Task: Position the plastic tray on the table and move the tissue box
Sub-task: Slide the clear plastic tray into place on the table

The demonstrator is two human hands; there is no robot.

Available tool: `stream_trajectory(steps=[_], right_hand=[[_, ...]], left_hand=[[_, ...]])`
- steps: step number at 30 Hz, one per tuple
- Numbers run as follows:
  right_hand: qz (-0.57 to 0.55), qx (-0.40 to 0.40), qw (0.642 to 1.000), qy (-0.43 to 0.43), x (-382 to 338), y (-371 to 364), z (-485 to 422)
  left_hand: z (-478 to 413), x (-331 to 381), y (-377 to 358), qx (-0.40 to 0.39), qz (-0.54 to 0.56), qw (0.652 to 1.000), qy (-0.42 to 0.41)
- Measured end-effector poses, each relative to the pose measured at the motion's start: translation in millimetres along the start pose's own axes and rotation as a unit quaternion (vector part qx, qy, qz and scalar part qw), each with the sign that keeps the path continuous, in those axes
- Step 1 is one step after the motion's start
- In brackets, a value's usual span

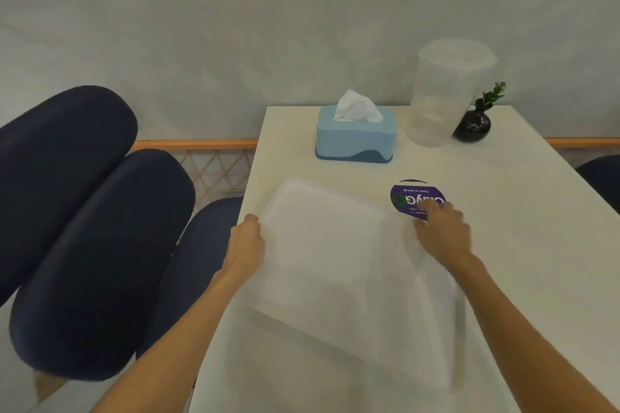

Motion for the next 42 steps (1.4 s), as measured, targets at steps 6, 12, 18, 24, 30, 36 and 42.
stream_trajectory(steps=[6, 12, 18, 24, 30, 36, 42], right_hand=[[-0.172, -0.041, 0.974, -0.138, 61, -7, 27], [-0.225, -0.035, 0.967, -0.112, 47, -1, 5], [-0.198, -0.036, 0.976, -0.083, 38, -5, -14], [-0.169, -0.034, 0.982, -0.083, 30, -12, -34], [-0.141, -0.037, 0.987, -0.073, 24, -16, -51], [-0.121, -0.037, 0.99, -0.058, 14, -20, -58], [-0.109, -0.036, 0.992, -0.046, 12, -27, -48]], left_hand=[[4, -9, 4, 0.047, 0.056, 0.995, 0.065], [2, -2, 8, 0.061, 0.076, 0.99, 0.102], [-15, -4, 9, 0.054, 0.08, 0.99, 0.102], [-40, -9, 8, 0.044, 0.042, 0.996, 0.067], [-61, -14, 6, 0.019, -0.007, 0.998, 0.066], [-74, -28, 3, 0.028, -0.025, 0.998, 0.056], [-70, -33, 5, 0.027, -0.039, 0.997, 0.053]])
Point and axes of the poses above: each hand's wrist, its own z-axis away from the middle knuckle, its own y-axis out of the back of the hand, x = y × z, the point moved 4 cm from there along -z, towards the middle knuckle, and after that the axes turned 1 degree about -x, right-handed, at the moved point
